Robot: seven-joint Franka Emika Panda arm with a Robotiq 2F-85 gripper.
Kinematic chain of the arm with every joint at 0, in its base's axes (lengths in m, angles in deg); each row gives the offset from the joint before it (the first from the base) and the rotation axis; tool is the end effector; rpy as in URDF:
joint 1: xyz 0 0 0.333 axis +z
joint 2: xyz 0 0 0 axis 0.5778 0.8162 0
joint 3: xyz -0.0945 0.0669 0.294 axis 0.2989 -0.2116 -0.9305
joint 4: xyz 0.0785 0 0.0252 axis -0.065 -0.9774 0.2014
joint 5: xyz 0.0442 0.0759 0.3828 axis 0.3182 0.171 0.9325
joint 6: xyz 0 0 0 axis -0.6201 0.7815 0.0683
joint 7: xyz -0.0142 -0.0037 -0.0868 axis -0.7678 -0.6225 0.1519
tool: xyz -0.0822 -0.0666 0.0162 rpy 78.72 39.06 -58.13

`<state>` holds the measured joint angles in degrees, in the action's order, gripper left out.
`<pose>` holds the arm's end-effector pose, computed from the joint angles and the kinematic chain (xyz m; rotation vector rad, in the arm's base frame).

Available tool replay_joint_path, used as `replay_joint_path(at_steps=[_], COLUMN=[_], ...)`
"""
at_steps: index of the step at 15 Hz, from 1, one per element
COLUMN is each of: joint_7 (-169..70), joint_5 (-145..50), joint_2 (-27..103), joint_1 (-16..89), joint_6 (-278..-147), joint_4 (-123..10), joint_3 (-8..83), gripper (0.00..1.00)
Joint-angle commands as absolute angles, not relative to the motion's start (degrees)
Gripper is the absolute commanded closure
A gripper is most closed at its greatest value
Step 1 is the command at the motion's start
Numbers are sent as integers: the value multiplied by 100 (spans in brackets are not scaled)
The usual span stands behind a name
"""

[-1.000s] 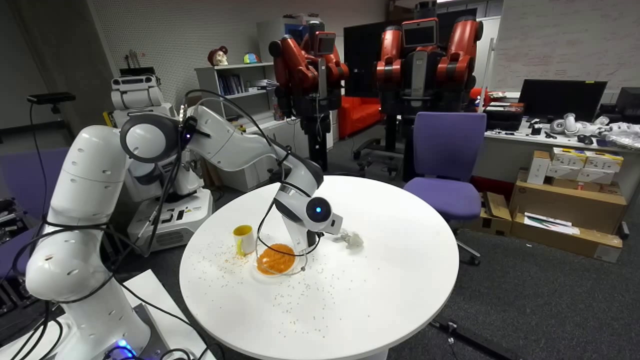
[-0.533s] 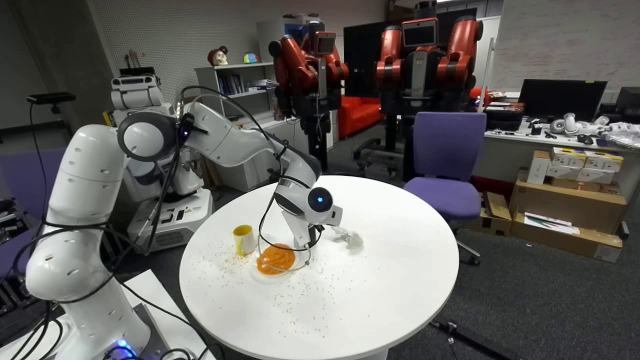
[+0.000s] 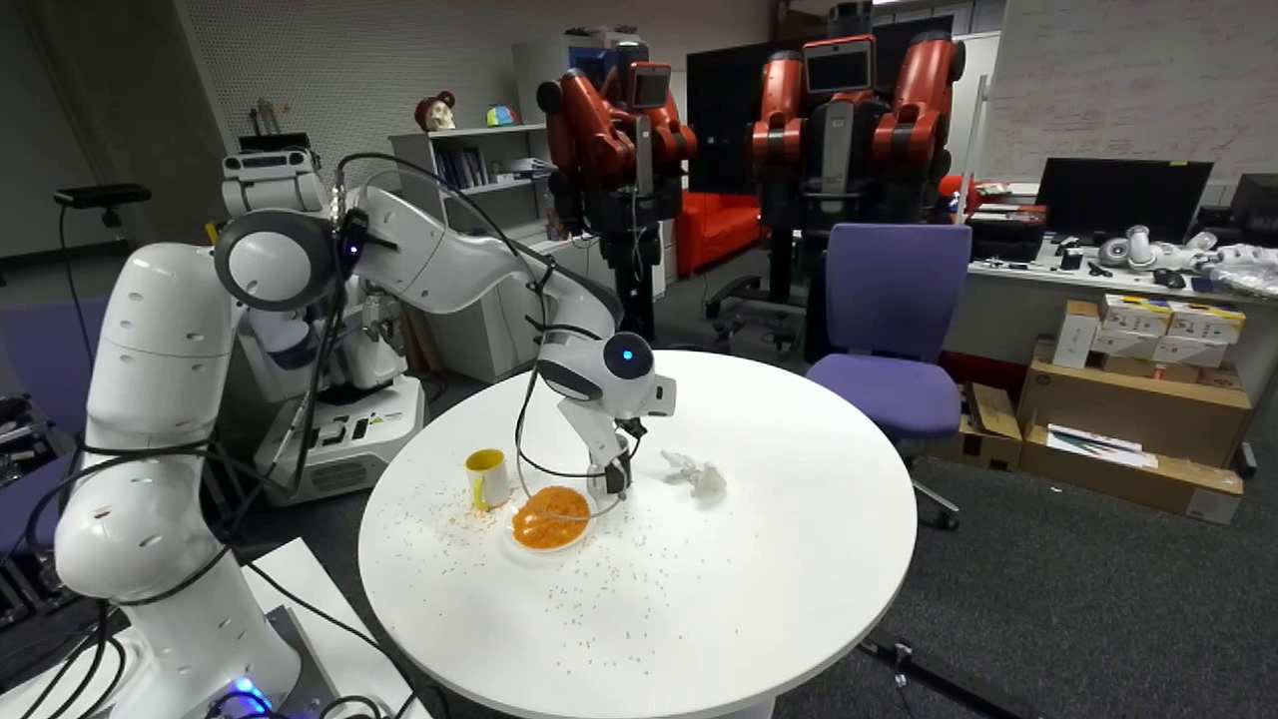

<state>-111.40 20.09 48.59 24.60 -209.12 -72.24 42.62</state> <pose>0.6058 -0.1921 0.2594 -2.4779 0.1801 -0.5591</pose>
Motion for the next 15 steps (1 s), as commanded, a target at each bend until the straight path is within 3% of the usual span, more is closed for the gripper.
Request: replay_joint_path(at_steps=[1, 15], joint_7=[-11063, -10855], joint_5=[1658, -14], joint_2=[4467, 3981], joint_1=[2565, 2680], joint_6=[-21448, -22622], joint_4=[-7531, -8178], joint_3=[4158, 3660], gripper=[99, 99])
